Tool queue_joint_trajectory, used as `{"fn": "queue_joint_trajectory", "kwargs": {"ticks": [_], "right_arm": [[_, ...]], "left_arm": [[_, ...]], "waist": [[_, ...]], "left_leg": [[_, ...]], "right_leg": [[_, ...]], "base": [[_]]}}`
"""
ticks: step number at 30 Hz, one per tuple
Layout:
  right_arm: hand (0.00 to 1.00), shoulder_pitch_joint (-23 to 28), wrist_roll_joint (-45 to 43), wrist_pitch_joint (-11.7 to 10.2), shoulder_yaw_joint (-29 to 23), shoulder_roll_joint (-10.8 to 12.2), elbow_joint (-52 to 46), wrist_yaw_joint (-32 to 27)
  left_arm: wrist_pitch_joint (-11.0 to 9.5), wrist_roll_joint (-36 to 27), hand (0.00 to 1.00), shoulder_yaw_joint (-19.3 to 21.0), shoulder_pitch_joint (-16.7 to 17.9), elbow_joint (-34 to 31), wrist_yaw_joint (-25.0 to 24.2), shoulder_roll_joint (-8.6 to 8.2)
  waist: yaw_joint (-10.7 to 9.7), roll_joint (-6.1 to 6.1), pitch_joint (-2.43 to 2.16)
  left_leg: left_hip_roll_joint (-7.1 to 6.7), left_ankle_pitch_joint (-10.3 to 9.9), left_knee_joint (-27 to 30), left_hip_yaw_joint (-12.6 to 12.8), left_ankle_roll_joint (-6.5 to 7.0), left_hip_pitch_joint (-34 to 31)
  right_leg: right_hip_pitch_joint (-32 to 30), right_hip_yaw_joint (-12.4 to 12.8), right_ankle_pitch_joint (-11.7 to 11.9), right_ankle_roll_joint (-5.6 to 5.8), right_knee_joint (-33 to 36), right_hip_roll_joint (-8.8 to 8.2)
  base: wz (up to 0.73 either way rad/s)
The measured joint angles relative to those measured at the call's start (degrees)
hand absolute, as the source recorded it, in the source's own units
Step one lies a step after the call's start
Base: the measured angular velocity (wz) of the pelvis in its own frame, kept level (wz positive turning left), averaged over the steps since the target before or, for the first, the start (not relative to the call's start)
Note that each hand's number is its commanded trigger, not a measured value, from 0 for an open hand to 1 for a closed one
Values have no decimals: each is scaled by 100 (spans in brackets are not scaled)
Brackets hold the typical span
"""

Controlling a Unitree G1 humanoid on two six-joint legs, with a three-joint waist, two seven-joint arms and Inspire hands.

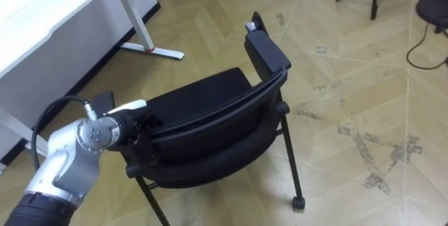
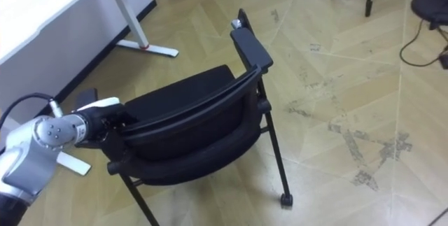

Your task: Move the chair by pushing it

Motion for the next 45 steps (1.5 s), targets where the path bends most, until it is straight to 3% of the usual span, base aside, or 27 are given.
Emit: {"fn": "queue_joint_trajectory", "kwargs": {"ticks": [3, 4, 7, 10, 11, 13, 18, 21, 24, 28, 34, 41, 45], "right_arm": [[0, 172, -292, 7, -90, -15, -1216, -314], [0, 255, -438, 5, -128, -17, -1836, -392], [0, 287, -935, 2, -178, -64, -2933, -622], [0, 298, -1406, -13, -178, -276, -3668, -824], [0, 298, -1560, -2, -189, -391, -3870, -883], [0, 296, -1738, 6, -222, -522, -4242, -904], [0, 153, -2830, 122, -160, -523, -5182, -817], [0, -229, -3466, 357, -69, -613, -5495, -516], [0, -666, -4091, 513, 317, -953, -5787, -168], [0, -1240, -4636, 620, 848, -1152, -6182, 467], [0, -1888, -5260, 623, 1664, -1330, -6870, 1614], [0, -2501, -5800, 669, 2557, -1372, -6989, 3092], [0, -2509, -6079, 492, 2826, -1360, -7101, 3818]], "left_arm": [[0, 70, 100, 133, 103, -96, 34, 25], [0, 81, 100, 164, 142, -158, 35, 70], [0, 195, 100, 218, 179, -304, 56, 124], [-10, 314, 100, 241, 188, -403, 108, 139], [-16, 319, 100, 260, 188, -410, 105, 143], [-35, 326, 100, 269, 207, -405, 106, 142], [-173, 381, 100, 269, 207, -405, 202, 137], [-237, 383, 100, 279, 204, -397, 254, 136], [-338, 384, 100, 287, 162, -345, 252, 142], [-550, 389, 100, 279, -49, -237, 252, 137], [-878, 431, 100, 265, -231, -173, 249, 138], [-1204, 461, 100, 222, -408, -129, 310, 140], [-1427, 482, 100, 175, -484, -26, 391, 103]], "waist": [[-27, -53, -17], [-20, -89, -43], [-36, -264, -63], [-20, -364, -90], [-15, -431, -74], [17, -437, -70], [72, -423, -75], [92, -445, -59], [257, -456, -51], [443, -579, 28], [670, -616, 47], [849, -892, 48], [919, -928, 49]], "left_leg": [[2, 1, 15, 91, 1, -58], [-3, 0, 41, 116, 4, -107], [-10, 3, 86, 178, 10, -149], [-9, -9, 125, 195, 40, -207], [-9, -9, 124, 211, 45, -195], [-9, -18, 132, 234, 60, -193], [-10, -16, 129, 276, 64, -204], [-10, -10, 118, 286, 70, -208], [9, -10, 84, 412, 69, -172], [36, -7, 105, 397, 63, -199], [39, -5, 66, 386, 57, -224], [42, 2, 23, 328, 48, -199], [46, 1, 29, 232, 44, -200]], "right_leg": [[-102, 80, -6, 10, 121, -6], [-176, 104, -28, 17, 202, -18], [-333, 183, -40, 27, 284, -25], [-379, 211, -39, 35, 290, -23], [-376, 224, -36, 40, 293, -23], [-355, 242, -29, 42, 294, -23], [-443, 290, -30, 45, 382, -22], [-477, 292, -32, 46, 385, -22], [-541, 420, -31, 45, 413, -1], [-538, 411, -22, 32, 394, 31], [-545, 369, -15, 24, 380, 34], [-428, 258, -2, 3, 297, 30], [-352, 152, 5, -5, 264, 30]], "base": [[-12], [-8], [-10], [-4], [-5], [-6], [-4], [-2], [-20], [-1], [1], [5], [13]]}}
